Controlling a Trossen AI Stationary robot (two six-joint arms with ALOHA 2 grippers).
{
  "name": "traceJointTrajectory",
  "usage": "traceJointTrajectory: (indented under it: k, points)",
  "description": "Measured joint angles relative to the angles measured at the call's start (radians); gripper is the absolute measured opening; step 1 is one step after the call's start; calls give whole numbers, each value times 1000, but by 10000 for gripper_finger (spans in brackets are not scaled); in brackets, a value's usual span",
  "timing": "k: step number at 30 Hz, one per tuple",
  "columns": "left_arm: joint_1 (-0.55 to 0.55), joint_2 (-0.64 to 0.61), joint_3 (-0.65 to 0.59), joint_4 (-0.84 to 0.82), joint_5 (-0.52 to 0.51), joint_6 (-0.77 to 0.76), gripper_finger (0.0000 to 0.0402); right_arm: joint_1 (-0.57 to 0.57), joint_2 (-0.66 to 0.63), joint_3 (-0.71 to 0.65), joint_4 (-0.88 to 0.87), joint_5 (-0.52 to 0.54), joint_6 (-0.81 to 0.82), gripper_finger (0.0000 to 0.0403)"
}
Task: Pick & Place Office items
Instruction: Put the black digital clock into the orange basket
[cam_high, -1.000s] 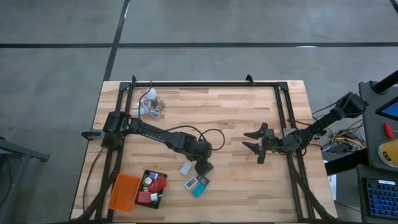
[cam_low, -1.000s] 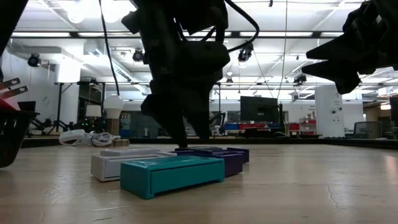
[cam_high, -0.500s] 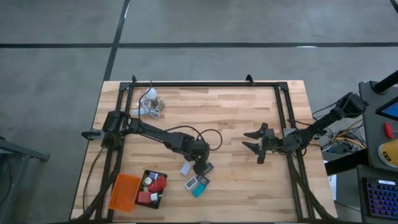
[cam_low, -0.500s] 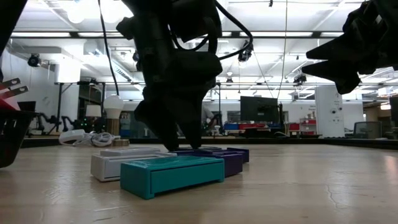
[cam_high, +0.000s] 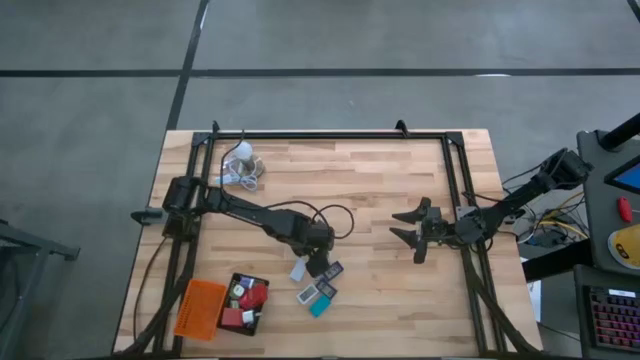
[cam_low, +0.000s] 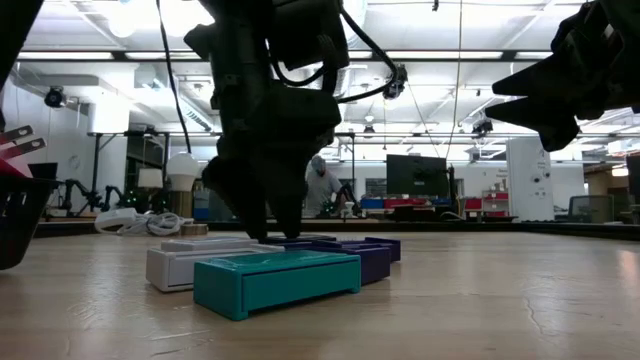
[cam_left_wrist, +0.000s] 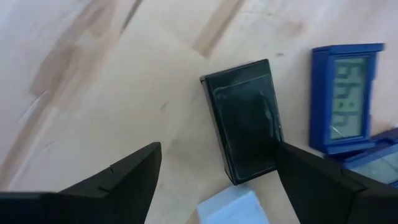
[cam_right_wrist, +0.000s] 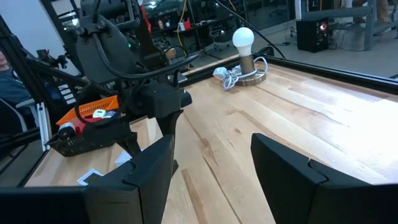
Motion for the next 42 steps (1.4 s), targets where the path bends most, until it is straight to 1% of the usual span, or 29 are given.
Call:
traceJointTrajectory:
  k: [5,13,18,21,26,35,42]
  points:
    - [9,-13,-2,-58,-45,-11,312,0,0,0,0,0,0,210]
    - [14,-27,-3,-153,-115,-90,312,0,0,0,0,0,0,210]
    - [14,-29,5,-178,-122,-101,312,0,0,0,0,0,0,210]
    - [14,-27,24,-189,-126,-71,312,0,0,0,0,0,0,210]
    - [2,-25,73,-177,-182,-48,312,0,0,0,0,0,0,210]
    - [0,-24,72,-107,-176,-29,312,0,0,0,0,0,0,210]
    - [2,16,72,-73,-161,-12,312,0,-1,0,-2,0,0,210]
